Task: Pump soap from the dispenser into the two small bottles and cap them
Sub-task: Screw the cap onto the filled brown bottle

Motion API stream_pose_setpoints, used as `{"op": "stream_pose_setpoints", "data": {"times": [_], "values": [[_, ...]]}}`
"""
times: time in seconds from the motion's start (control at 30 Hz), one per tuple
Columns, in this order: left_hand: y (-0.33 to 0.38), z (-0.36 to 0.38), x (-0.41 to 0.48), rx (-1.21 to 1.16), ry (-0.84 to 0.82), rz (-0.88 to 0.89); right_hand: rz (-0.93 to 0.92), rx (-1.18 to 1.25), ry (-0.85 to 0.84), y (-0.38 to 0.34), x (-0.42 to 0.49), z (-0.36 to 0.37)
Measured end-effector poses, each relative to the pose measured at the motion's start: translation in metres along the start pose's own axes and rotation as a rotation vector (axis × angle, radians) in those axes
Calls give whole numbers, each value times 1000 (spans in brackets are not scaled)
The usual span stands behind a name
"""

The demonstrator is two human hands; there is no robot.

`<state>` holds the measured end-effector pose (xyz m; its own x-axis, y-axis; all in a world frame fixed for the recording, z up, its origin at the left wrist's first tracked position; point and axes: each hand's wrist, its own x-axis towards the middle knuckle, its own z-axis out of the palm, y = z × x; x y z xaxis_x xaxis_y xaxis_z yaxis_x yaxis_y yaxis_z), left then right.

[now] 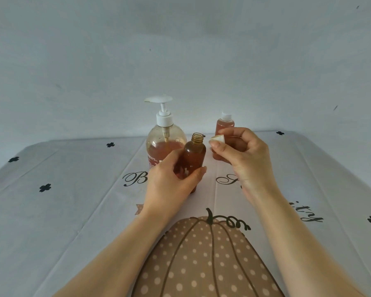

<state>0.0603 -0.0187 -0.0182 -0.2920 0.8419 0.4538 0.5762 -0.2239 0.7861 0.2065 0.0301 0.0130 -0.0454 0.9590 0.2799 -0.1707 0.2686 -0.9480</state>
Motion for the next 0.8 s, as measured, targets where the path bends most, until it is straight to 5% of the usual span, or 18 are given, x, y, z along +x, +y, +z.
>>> {"op": "stream_pose_setpoints", "data": {"times": [0.33,0.8], "values": [[5,2,-6,91,2,157,-354,-248,-62,-8,-9,5],[3,5,-6,30,-4,149,-339,-294,-126,-6,-11,4]]}}
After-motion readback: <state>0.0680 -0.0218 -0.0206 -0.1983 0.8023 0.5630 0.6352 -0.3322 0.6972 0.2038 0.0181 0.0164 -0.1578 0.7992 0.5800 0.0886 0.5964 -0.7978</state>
